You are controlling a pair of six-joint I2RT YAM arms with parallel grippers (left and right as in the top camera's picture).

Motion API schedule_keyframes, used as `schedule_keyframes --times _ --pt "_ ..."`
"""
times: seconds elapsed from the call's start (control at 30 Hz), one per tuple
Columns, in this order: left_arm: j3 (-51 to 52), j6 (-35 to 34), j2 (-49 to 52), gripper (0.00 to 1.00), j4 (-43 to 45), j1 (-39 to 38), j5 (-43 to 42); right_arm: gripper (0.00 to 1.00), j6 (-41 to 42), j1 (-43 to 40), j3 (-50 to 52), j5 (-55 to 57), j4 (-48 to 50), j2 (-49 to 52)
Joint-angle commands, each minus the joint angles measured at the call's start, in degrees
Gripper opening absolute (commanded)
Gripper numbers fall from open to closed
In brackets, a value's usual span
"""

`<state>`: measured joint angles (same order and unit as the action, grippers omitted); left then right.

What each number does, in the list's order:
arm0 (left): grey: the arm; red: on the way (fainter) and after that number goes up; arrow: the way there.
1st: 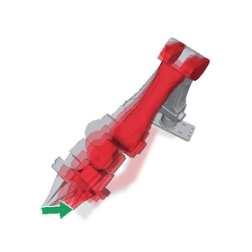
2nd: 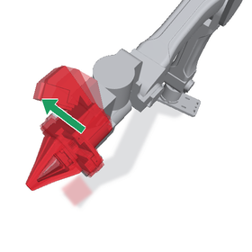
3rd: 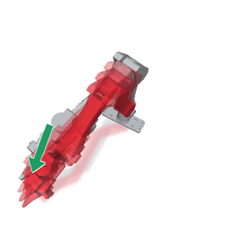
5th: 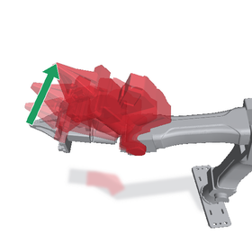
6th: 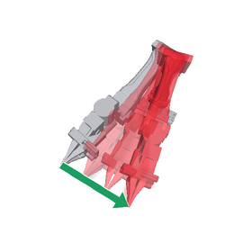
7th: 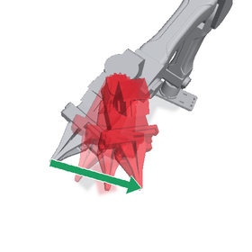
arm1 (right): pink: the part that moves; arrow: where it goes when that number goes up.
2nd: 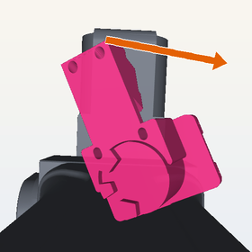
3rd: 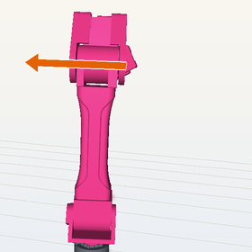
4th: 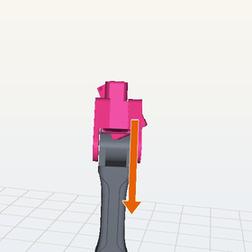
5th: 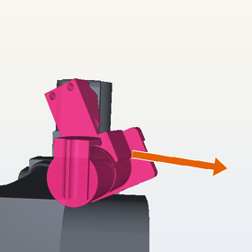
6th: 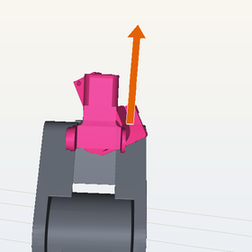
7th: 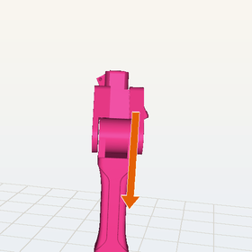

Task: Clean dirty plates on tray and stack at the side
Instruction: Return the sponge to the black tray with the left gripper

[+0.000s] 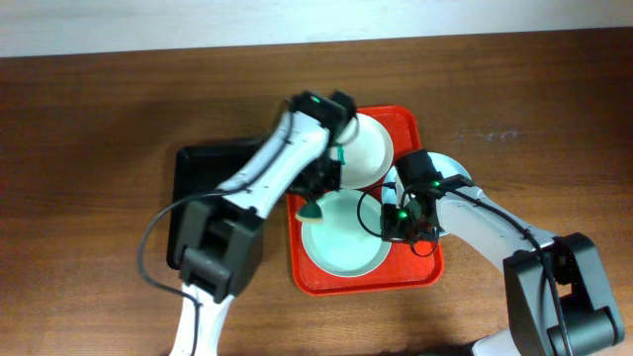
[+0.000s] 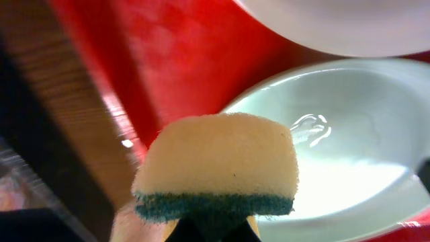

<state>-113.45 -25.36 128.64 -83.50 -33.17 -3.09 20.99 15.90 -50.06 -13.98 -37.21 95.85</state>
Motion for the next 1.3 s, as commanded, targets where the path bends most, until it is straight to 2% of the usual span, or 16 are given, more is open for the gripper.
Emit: schedule_keyframes --times 0.0,0.2,0.33,0.4,0.5,0.53,0.63,0.67,0.77,0.83,0.9,0.97,1.0,1.17,1.2,1.27 --pt "-2.6 2.3 -8.0 0.0 -2.5 8.2 0.8 0.04 -1.2 0.0 0.2 3.1 -0.8 1.6" --pt "-2.5 5.0 -11.3 0.0 -4.0 20.8 4.2 0.04 -4.6 0.0 0.2 3.1 0.0 1.6" --pt "4.5 7.5 -11.3 0.0 2.0 25.2 4.2 0.04 -8.8 0.0 0.2 3.1 1.7 1.6" --pt "12.5 8.0 -11.3 0.0 8.4 25.5 4.2 0.04 -8.5 0.0 0.2 2.5 2.5 1.6" --pt "21.5 8.3 -11.3 0.0 15.5 25.4 5.5 0.17 -8.6 0.0 0.2 1.5 3.2 1.6" --pt "23.9 8.3 -11.3 0.0 17.2 25.4 6.2 0.17 -8.6 0.0 0.2 1.6 3.2 1.6" --pt "27.3 8.3 -11.3 0.0 19.9 25.9 6.6 0.05 -8.5 0.1 0.2 1.3 3.2 1.6" --pt "27.5 8.3 -11.3 0.03 20.1 25.9 6.6 0.04 -8.5 0.2 0.2 1.0 3.2 1.6" --pt "26.5 8.3 -12.0 0.22 18.7 25.9 6.5 0.04 -8.1 0.9 -0.4 0.9 2.6 0.8" --pt "25.6 8.3 -13.0 0.29 17.0 25.9 6.5 0.04 -7.9 1.7 -1.9 1.6 0.9 -0.5" --pt "24.7 8.3 -14.6 0.4 16.0 25.9 6.5 0.04 -5.4 3.5 -4.9 7.0 -2.3 -2.2" --pt "24.4 8.3 -17.3 0.64 15.7 25.9 6.3 0.04 -3.4 6.2 -9.2 15.0 -7.4 -3.3" --pt "24.4 8.3 -18.2 0.69 15.6 25.9 6.3 0.04 -2.8 7.5 -11.6 18.2 -10.1 -3.3" --pt "24.4 8.3 -23.7 0.82 13.9 25.9 6.3 0.04 -2.5 10.4 -19.5 23.7 -16.0 -3.3" --pt "24.4 8.3 -24.7 1.0 13.6 26.0 6.3 0.04 -2.5 10.3 -20.6 23.8 -16.2 -3.3" --pt "24.4 8.3 -27.6 0.99 12.9 26.7 6.3 0.04 -2.5 10.3 -22.9 25.8 -17.2 -3.4"
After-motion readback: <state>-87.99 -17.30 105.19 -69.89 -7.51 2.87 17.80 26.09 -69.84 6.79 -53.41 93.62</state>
